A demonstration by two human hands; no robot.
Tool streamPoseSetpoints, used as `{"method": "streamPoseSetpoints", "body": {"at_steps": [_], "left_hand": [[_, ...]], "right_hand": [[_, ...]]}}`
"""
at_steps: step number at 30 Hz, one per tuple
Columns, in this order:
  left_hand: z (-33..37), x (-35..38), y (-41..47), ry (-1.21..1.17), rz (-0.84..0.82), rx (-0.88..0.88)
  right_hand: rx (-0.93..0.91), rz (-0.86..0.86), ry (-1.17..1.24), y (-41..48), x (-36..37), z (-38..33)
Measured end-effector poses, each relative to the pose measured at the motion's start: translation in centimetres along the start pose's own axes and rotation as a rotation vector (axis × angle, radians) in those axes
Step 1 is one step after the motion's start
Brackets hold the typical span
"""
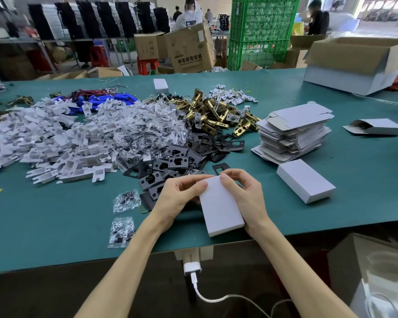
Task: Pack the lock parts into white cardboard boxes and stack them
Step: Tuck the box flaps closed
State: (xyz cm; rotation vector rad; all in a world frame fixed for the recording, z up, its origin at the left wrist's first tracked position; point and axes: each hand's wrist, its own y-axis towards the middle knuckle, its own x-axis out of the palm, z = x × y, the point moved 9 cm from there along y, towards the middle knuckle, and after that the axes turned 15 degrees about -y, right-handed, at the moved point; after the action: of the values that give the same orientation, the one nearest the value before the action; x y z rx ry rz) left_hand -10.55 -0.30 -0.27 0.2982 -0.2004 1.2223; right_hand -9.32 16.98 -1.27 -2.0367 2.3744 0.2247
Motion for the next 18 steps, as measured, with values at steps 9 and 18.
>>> {"method": "streamPoseSetpoints", "body": {"at_steps": [9, 18], "left_hand": [[-0.13, 0.15, 0.01, -0.024, 0.001, -0.008], [-0.24, -0.23, 0.24, -0.013, -0.002, -0.005]], "right_hand": [[0.021, 0.009, -0.006, -0.03, 0.03, -0.03], [0.022, -0.01, -0.068, -0.01, 0.15, -0.23]]}}
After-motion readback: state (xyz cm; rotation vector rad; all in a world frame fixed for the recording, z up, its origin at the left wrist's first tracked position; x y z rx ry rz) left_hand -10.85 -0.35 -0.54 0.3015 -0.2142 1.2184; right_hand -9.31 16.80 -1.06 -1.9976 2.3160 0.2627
